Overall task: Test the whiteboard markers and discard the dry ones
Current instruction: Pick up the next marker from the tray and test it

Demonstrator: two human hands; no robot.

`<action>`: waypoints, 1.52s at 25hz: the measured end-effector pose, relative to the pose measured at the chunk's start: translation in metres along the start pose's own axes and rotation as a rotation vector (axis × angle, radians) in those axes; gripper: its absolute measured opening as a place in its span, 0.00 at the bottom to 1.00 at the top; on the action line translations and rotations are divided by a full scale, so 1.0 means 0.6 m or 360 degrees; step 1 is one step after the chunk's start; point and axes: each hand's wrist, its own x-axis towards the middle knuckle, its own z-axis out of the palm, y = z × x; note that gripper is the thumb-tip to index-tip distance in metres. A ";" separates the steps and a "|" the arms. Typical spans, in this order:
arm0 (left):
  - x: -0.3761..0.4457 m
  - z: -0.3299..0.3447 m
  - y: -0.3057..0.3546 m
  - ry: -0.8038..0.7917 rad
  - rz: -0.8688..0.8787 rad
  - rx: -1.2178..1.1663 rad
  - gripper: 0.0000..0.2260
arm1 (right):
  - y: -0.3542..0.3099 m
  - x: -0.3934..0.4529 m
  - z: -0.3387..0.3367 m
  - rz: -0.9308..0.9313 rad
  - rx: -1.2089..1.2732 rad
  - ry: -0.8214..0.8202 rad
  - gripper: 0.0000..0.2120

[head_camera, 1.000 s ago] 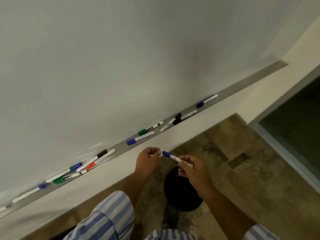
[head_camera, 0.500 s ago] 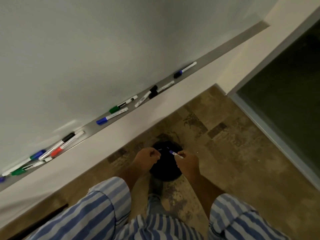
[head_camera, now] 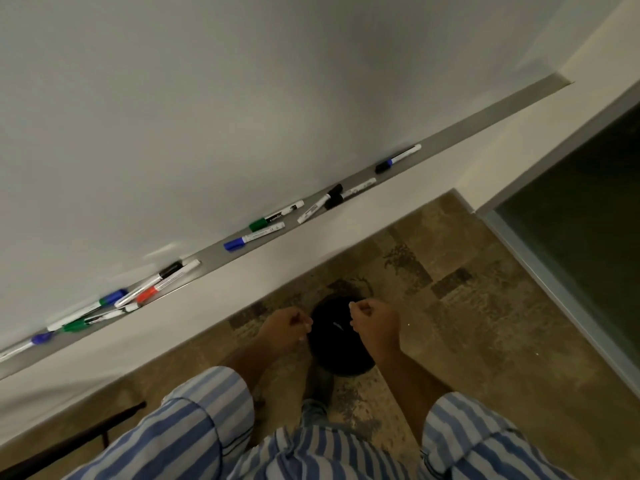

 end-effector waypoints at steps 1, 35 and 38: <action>-0.006 -0.008 0.003 0.0054 0.0009 -0.0025 0.08 | -0.017 -0.005 0.006 -0.0022 0.0022 -0.0018 0.15; 0.029 -0.203 0.037 0.0973 -0.0087 -0.0718 0.24 | -0.353 0.074 0.137 -0.0621 -0.0462 -0.0315 0.30; 0.034 -0.204 0.043 0.0930 -0.0076 -0.0716 0.24 | -0.352 0.078 0.132 -0.0614 -0.0409 -0.0362 0.29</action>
